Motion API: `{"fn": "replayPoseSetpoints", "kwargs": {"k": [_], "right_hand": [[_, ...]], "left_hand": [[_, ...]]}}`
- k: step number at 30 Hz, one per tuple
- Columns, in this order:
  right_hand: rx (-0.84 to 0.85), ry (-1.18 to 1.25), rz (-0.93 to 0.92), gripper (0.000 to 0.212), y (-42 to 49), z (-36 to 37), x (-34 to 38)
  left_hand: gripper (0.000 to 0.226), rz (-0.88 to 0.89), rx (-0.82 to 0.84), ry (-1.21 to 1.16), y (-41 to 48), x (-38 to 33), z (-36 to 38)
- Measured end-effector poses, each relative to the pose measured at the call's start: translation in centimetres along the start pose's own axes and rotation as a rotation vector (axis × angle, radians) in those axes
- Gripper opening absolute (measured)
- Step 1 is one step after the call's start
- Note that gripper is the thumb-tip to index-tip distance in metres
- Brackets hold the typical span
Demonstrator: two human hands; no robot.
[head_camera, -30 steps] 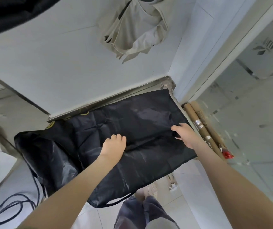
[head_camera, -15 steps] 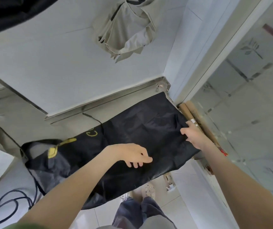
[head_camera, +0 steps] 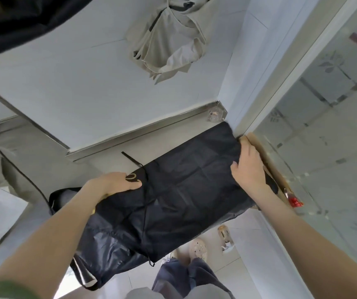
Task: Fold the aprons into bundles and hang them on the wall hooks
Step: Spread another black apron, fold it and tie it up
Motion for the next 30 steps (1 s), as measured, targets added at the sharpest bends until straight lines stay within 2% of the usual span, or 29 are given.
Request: {"fn": "replayPoseSetpoints", "kwargs": {"k": [1,2,5,8,10,12,15,17,19,21,22,23,24,26,30], "right_hand": [[-0.006,0.029,-0.142,0.063,0.1,-0.1,1.8],[0.067,0.073,-0.262,0.062,0.2,-0.1,3.7],[0.479,0.105,-0.486,0.069,0.0,1.3,9.5],[0.737,0.132,-0.426,0.071,-0.2,3.4,13.3],[0.806,0.159,-0.325,0.057,0.1,4.8,14.7],[0.781,0.228,-0.238,0.040,0.6,6.0,15.7],[0.551,0.228,-0.205,0.021,1.6,6.2,16.1],[0.408,0.165,-0.216,0.019,2.3,5.7,16.4],[0.369,0.188,-0.181,0.027,2.9,5.4,16.4],[0.424,0.267,-0.143,0.052,2.7,5.5,17.0],[0.448,0.295,-0.157,0.065,2.3,5.7,17.3],[0.457,0.289,-0.195,0.074,1.7,5.9,17.8],[0.450,0.257,-0.248,0.078,1.0,6.3,18.5],[0.394,0.165,-0.360,0.077,-0.7,7.0,19.7],[0.308,0.066,-0.591,0.079,-4.6,7.9,22.4]], "left_hand": [[0.041,0.041,0.046,-0.010,-0.2,0.2,0.2],[0.034,0.084,0.068,0.004,-0.3,0.4,0.4],[0.026,0.212,0.024,0.023,-0.8,0.3,0.6],[0.021,0.307,-0.060,0.010,-1.3,-0.5,0.3],[0.026,0.334,-0.127,-0.005,-1.7,-0.7,-0.1],[0.029,0.357,-0.186,-0.046,-2.3,0.2,-0.7],[0.027,0.300,-0.229,-0.196,-3.3,2.5,-1.6],[0.045,0.214,-0.277,-0.234,-3.7,5.3,-2.4],[0.057,0.108,-0.356,-0.297,-3.6,8.7,-2.7],[0.046,0.037,-0.373,-0.469,-3.6,11.8,-2.6],[0.038,0.034,-0.348,-0.533,-3.5,13.0,-2.5],[0.040,0.035,-0.300,-0.552,-3.5,13.7,-2.4],[0.052,0.032,-0.247,-0.547,-3.5,14.4,-2.1],[0.070,0.009,-0.192,-0.415,-3.5,14.9,-1.4],[0.058,-0.046,-0.307,-0.076,-2.8,15.1,-0.4]]}}
Point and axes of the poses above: each hand's wrist, its own y-axis towards the middle knuckle, its own z-axis out of the palm, x = y × z, the point moved 1 cm from there along y, towards the middle knuckle, and after that the axes turned 6 degrees about -y, right-handed, at the moved point
